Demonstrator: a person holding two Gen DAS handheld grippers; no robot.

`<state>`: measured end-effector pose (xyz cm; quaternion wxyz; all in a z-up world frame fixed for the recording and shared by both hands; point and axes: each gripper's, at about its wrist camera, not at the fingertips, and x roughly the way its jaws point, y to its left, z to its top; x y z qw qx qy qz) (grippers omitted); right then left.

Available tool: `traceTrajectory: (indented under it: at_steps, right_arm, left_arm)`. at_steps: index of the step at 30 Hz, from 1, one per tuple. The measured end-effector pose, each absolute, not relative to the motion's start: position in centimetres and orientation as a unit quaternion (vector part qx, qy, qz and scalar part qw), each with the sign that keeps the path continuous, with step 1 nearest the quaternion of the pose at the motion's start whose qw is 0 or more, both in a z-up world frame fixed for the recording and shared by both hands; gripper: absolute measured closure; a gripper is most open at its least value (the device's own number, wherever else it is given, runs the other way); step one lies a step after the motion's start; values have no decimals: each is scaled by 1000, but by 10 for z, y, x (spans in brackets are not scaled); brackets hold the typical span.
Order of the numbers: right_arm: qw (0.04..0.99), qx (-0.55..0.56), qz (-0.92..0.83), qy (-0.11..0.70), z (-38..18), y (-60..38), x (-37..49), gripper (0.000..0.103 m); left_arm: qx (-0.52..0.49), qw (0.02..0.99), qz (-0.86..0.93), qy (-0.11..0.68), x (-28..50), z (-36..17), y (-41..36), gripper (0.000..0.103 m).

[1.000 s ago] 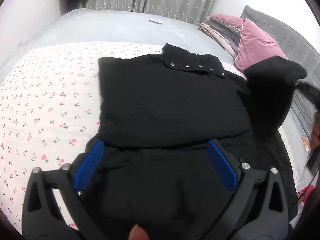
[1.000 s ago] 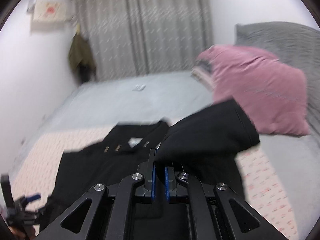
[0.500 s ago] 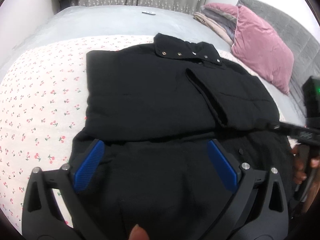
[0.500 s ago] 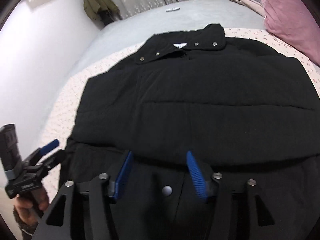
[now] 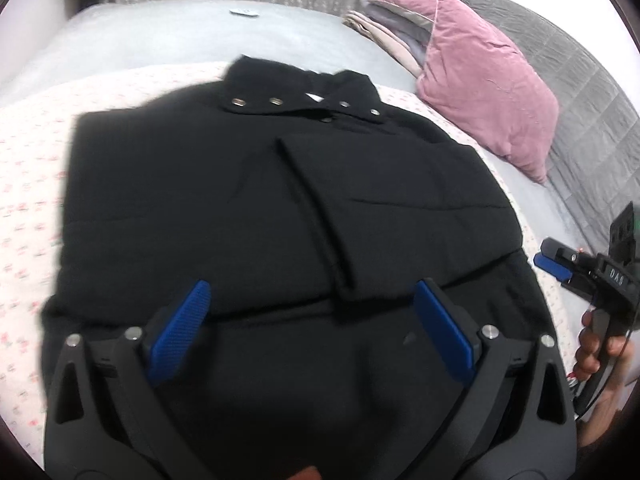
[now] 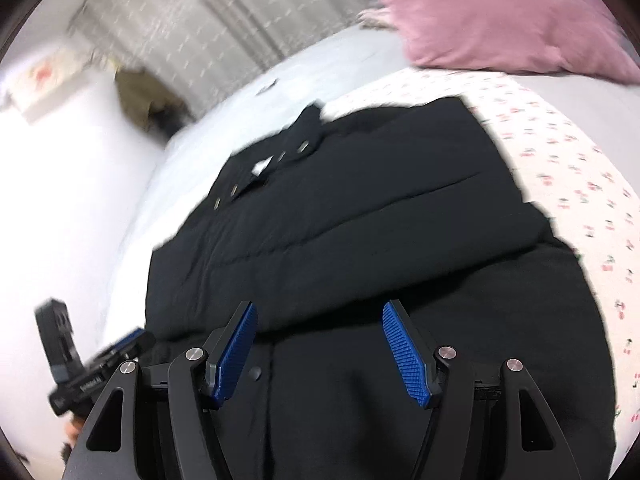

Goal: Fold large clothes

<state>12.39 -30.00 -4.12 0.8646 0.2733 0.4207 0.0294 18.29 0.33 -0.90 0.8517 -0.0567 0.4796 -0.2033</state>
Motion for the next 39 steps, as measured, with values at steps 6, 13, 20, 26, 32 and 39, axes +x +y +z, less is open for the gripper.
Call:
traceTrajectory:
  at_steps: [6,13,20,26,32,39]
  right_arm:
    - [854,294,-25,429,-59,-335,123,37]
    - [854,314,-109,400,-72,-388,111,37]
    - [844,262,-147,445,-99,-393,120,37]
    - [847,230,-149,456,-91,-384,121,37]
    - [848,252,-122,451,-69,-374,104,37]
    - [873,215,-92,429,-30,-357,79,31]
  left_arm:
    - [-104,829,-226,501,213,-36,-30,49]
    - [-71,882,-188,426,199,-11,-36,90]
    - [9,872,-146,468,205,-35,-41,71]
    - [13,875,-143,463,178,-13,-24,22]
    - [27,875,-131,464,143,8,7,20]
    - [10,871,-150,467,93,25,59,18]
